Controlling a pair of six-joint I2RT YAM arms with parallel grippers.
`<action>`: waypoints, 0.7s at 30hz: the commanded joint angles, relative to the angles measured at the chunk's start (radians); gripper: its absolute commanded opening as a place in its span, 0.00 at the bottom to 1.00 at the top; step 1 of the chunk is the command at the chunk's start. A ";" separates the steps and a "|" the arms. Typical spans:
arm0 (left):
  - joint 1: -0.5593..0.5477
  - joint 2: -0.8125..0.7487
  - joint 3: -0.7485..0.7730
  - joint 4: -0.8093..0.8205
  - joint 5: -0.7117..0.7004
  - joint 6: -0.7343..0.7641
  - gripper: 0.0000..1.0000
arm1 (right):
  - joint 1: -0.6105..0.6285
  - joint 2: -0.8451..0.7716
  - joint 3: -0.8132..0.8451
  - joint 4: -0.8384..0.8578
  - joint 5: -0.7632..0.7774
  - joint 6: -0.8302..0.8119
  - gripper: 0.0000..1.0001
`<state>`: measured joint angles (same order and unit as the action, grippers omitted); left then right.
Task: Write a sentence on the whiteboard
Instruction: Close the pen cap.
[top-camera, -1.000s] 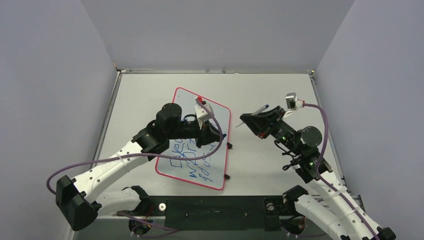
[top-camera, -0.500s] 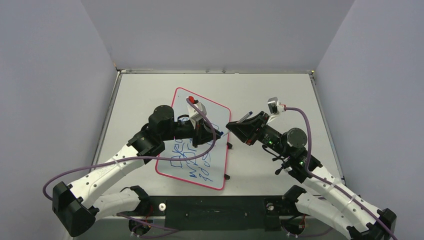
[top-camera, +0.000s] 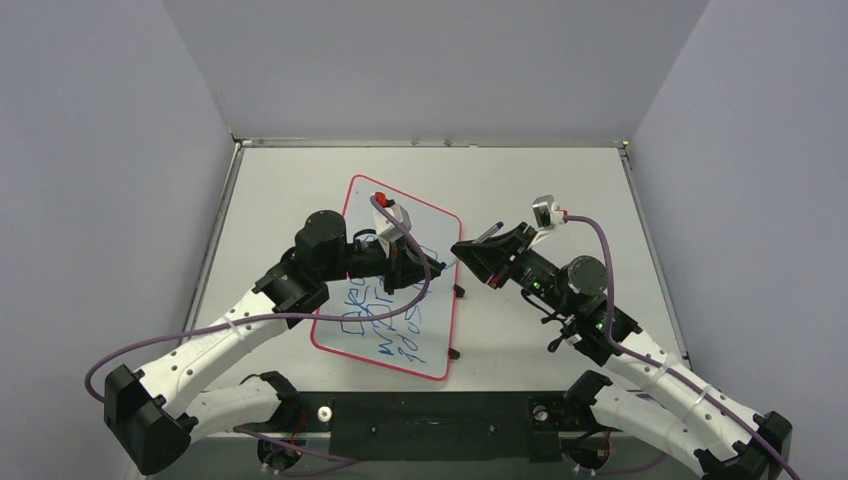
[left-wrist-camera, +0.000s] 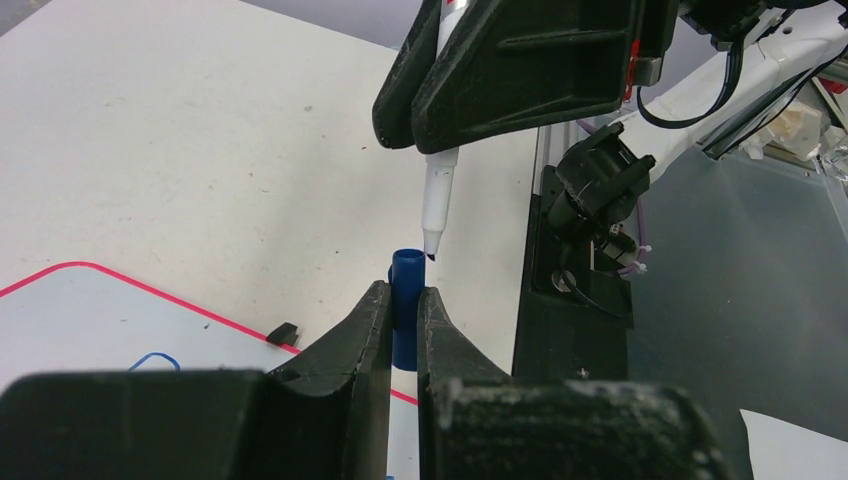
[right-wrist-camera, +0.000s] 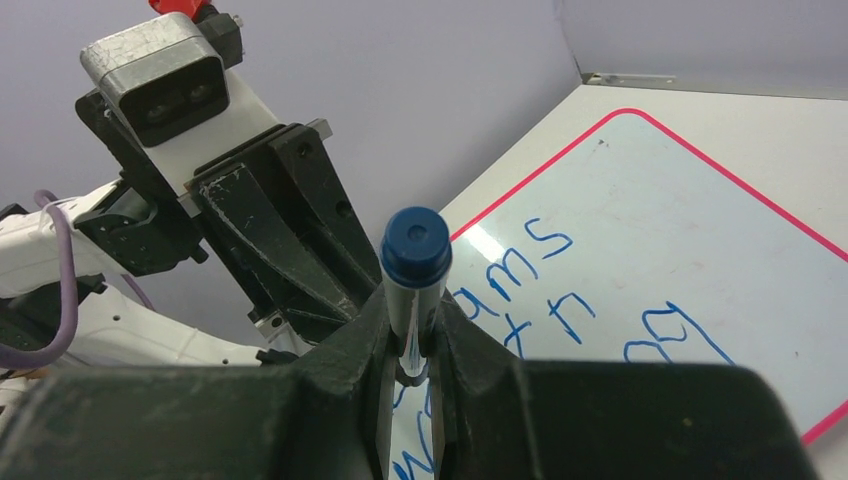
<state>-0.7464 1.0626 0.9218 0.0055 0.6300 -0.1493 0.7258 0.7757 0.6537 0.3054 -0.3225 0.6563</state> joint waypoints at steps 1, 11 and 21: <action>0.003 -0.027 -0.006 0.056 0.022 -0.003 0.00 | 0.005 -0.024 0.036 0.000 0.063 -0.045 0.00; 0.003 -0.024 -0.006 0.052 0.023 0.000 0.00 | 0.005 -0.001 0.047 0.019 0.054 -0.039 0.00; 0.003 -0.010 -0.006 0.048 0.007 0.005 0.00 | 0.007 0.020 0.055 0.051 0.036 -0.021 0.00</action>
<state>-0.7452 1.0611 0.9131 0.0048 0.6334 -0.1490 0.7277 0.7929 0.6617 0.2920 -0.2771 0.6365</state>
